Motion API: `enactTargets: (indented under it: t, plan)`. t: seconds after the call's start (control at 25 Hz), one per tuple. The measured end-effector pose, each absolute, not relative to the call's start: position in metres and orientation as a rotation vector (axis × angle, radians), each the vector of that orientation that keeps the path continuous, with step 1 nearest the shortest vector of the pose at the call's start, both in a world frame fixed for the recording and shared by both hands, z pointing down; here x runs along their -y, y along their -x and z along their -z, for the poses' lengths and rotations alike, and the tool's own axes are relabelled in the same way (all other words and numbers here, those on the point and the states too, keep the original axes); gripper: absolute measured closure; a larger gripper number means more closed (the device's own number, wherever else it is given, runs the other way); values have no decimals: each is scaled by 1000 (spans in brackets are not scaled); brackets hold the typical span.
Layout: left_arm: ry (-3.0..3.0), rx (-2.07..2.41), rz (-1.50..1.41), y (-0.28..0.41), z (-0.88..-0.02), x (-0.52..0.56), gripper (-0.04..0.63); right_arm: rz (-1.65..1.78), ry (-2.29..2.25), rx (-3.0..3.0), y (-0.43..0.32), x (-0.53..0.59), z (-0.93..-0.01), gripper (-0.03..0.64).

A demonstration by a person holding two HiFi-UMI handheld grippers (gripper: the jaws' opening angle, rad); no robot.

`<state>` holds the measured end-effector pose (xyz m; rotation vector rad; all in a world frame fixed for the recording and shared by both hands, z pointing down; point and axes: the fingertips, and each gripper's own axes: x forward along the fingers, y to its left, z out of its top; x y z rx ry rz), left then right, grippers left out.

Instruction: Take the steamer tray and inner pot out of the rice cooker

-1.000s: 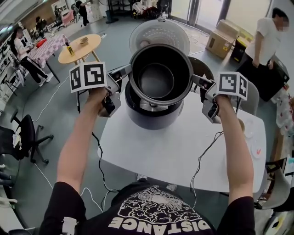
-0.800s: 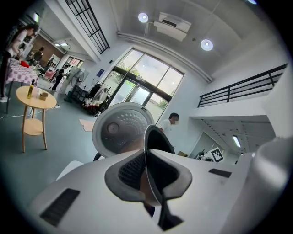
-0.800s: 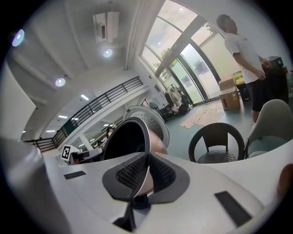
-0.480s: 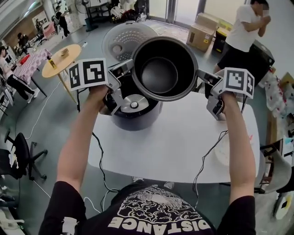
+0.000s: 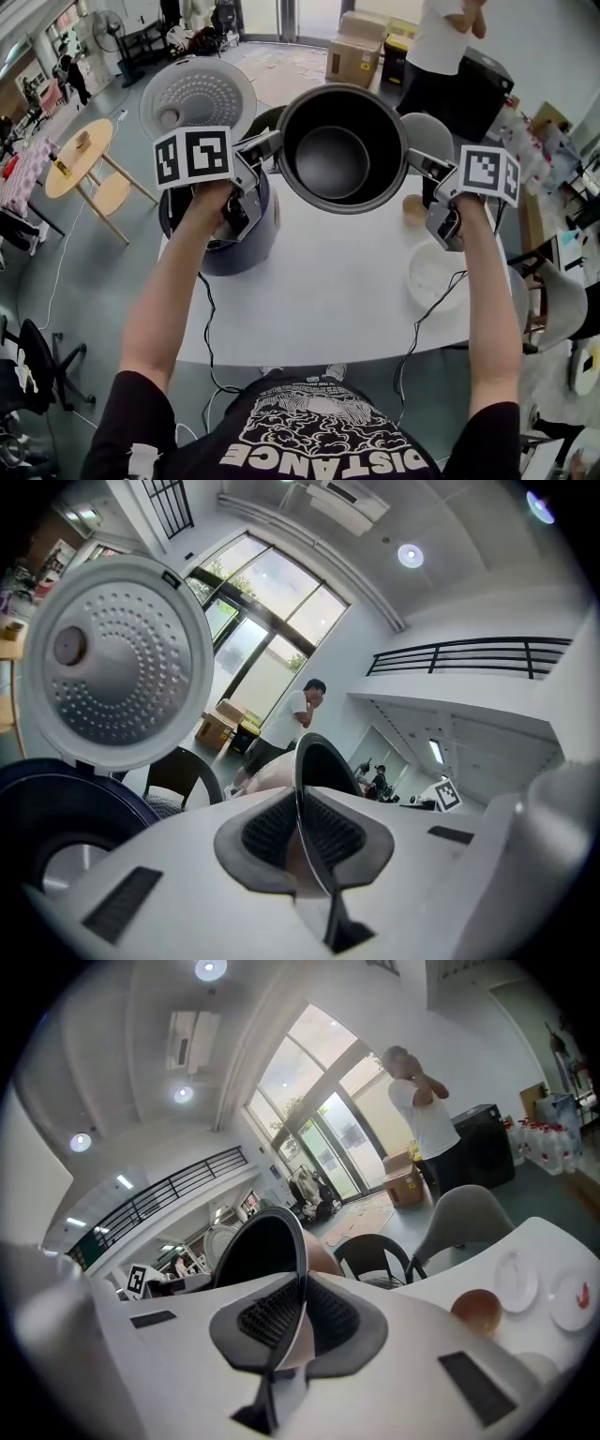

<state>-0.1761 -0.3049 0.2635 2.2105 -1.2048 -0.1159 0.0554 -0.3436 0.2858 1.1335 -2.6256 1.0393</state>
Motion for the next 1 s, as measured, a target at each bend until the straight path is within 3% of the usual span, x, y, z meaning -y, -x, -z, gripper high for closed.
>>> enactTargets:
  t: [0.44,1.0]
  plan:
    - [-2097,1147,50,99,-332,320,560,-1183,-1188,2471,-132,343,-346,577]
    - [-1844,1202,-42,74,-437,295,560,-1310,-1049,2274,-156,332,-448,576]
